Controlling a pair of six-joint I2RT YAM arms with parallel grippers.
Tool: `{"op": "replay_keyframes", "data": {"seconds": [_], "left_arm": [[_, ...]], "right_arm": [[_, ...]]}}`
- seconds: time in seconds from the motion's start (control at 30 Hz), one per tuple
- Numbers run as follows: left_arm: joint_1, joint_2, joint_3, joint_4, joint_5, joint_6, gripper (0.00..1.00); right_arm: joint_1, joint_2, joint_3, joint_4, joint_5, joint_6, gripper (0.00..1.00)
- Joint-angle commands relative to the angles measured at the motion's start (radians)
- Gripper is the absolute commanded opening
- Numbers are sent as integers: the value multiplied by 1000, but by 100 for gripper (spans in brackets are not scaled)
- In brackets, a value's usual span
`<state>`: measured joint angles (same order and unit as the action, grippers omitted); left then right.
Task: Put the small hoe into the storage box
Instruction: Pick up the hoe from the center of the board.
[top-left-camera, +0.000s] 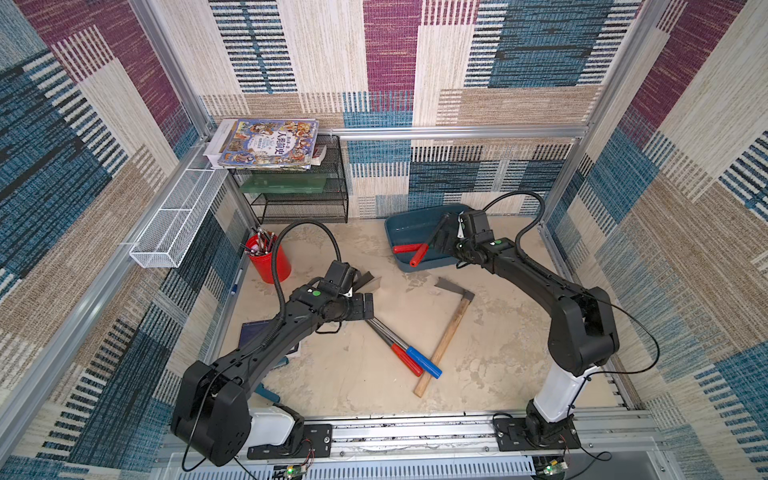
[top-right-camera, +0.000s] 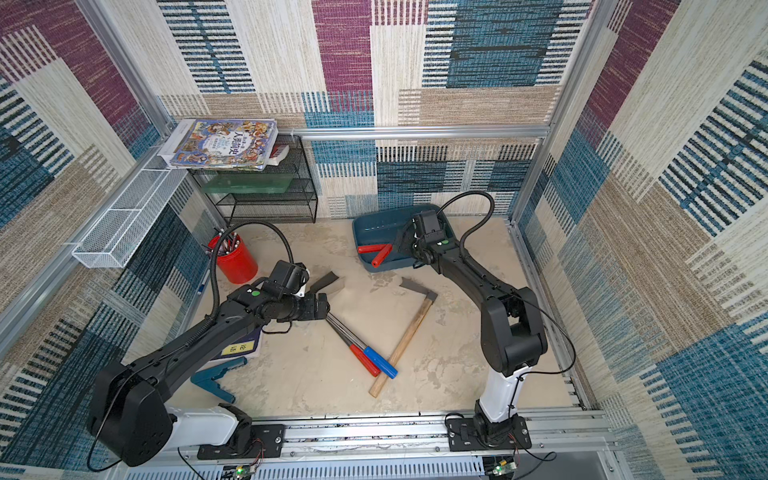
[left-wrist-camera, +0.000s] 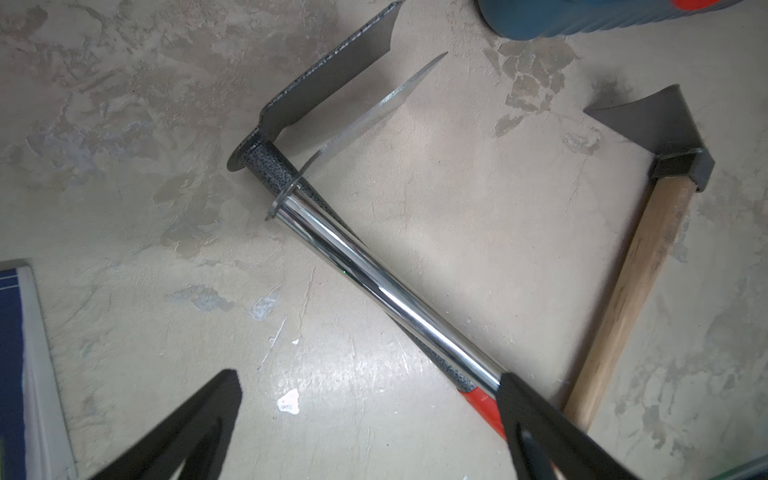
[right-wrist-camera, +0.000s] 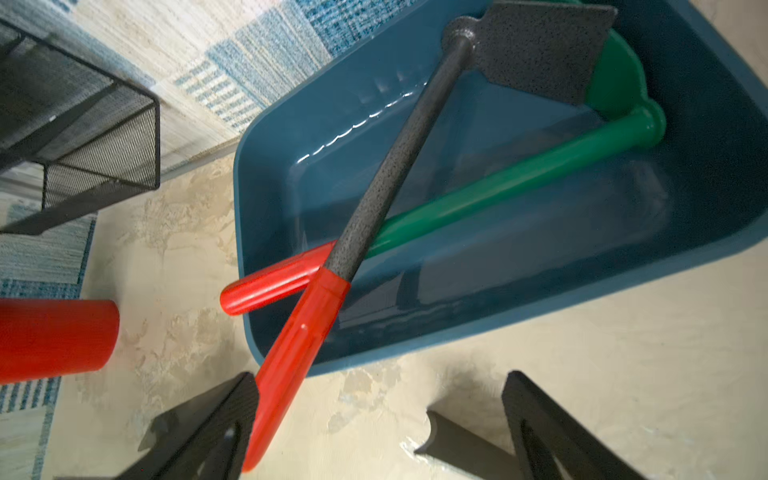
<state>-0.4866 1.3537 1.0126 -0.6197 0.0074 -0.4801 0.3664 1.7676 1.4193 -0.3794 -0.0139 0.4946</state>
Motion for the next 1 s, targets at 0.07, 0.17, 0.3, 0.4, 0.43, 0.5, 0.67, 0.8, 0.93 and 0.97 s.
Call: {"op": "replay_keyframes", "data": {"seconds": [0.07,0.17,0.3,0.4,0.43,0.5,0.67,0.8,0.93,0.97], "left_arm": [[-1,8,5,30,6,-28,100],[-1,14,7,35,15,-34,100],[-1,27,19,24,23,-40,100],[0,28,16,26,19,-47,100],[-1,27,14,26,15,-50,100],[-1,25,7,26,9,-55,100],[-1,-10,-36,57,-21,-74,100],[-1,-17,-39,54,-13,-78,100],[-1,-2,-30,32,11,-89,100],[-1,-2,-35,32,11,-93,100]], "right_arm": [[67,-81,-64,1,84,-98,99],[107,-124,-100,-10,101,-125,98],[161,-168,-143,-21,112,-156,97],[200,-196,-172,-24,132,-169,96],[209,-204,-181,-25,135,-172,96],[235,-219,-193,-24,145,-177,95],[293,-255,-231,-7,178,-173,93],[312,-245,-231,-21,131,-171,93],[348,-224,-215,-48,134,-198,94],[356,-221,-215,-48,134,-205,93]]}}
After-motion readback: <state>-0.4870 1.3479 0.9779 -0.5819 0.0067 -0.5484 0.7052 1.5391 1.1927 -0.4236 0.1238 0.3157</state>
